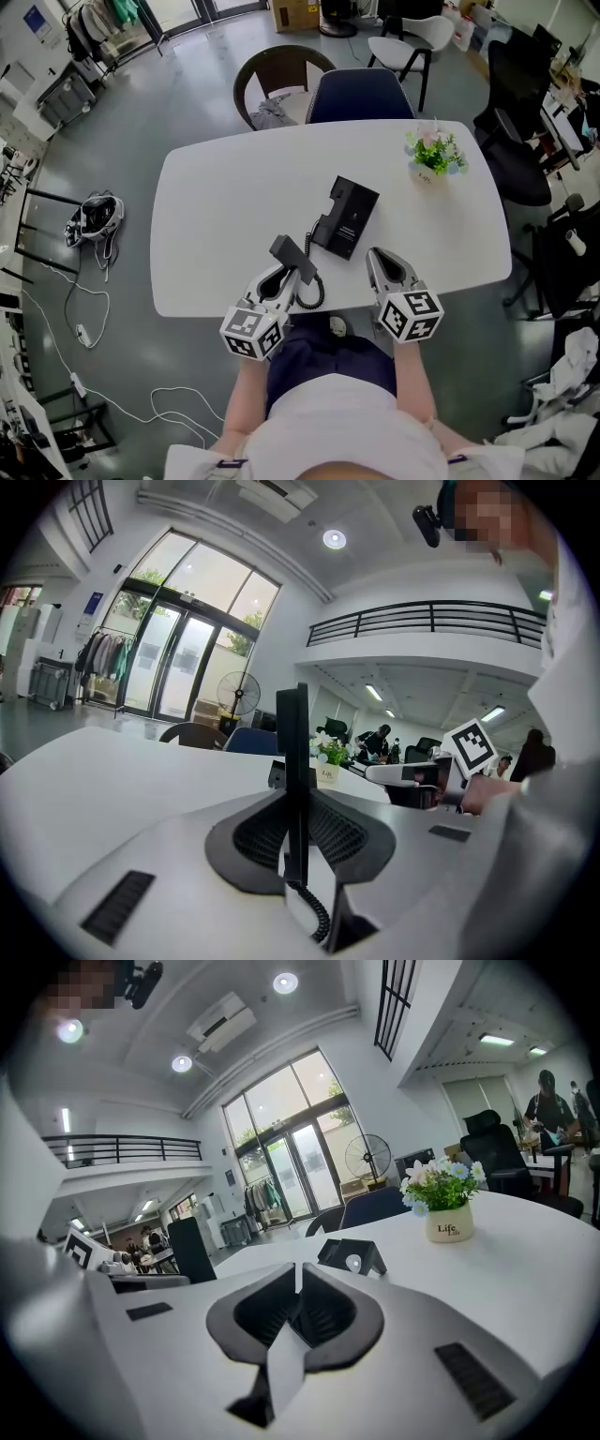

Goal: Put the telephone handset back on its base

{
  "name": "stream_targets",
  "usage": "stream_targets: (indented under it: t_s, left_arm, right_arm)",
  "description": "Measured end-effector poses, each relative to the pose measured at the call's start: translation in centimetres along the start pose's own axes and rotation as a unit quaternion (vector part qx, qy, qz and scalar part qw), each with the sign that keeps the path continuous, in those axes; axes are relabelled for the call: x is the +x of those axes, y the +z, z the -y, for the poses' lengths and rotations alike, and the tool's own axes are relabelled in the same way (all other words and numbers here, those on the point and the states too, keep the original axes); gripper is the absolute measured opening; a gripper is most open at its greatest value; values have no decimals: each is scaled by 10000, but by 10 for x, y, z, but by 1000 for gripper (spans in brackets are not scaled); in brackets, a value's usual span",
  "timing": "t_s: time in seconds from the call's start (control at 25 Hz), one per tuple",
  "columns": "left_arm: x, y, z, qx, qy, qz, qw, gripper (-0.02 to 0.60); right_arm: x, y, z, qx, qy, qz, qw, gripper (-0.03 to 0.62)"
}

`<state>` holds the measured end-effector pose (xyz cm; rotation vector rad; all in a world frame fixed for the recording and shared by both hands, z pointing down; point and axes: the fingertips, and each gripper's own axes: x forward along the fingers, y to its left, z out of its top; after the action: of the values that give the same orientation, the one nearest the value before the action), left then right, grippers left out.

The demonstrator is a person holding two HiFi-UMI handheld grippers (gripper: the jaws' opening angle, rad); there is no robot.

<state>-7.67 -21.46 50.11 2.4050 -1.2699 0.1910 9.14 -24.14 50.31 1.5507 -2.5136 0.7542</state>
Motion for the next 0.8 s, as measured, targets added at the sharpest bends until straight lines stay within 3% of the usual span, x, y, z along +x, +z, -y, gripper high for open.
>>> stream_targets:
  t_s: [0.28,0.48,0.6,0.8]
  left_arm:
    - [12,8,-18,-20,-442,-136,9989,78]
    - [34,12,-26,-77,-1070,-413,9934,78]
    - [48,11,-26,-29,-1618,-791,9836,78]
    - [70,9,-28,-6,-2463,-1456,9582,78]
  right_arm:
    - [5,5,-3,-249,-163,17,9996,46]
    - [7,-1,-1,-255,-290,-44,9992,45]
    - [8,-8,1,-190,-339,-135,9992,46]
    - [11,-15,3,-83,-386,-241,9989,46]
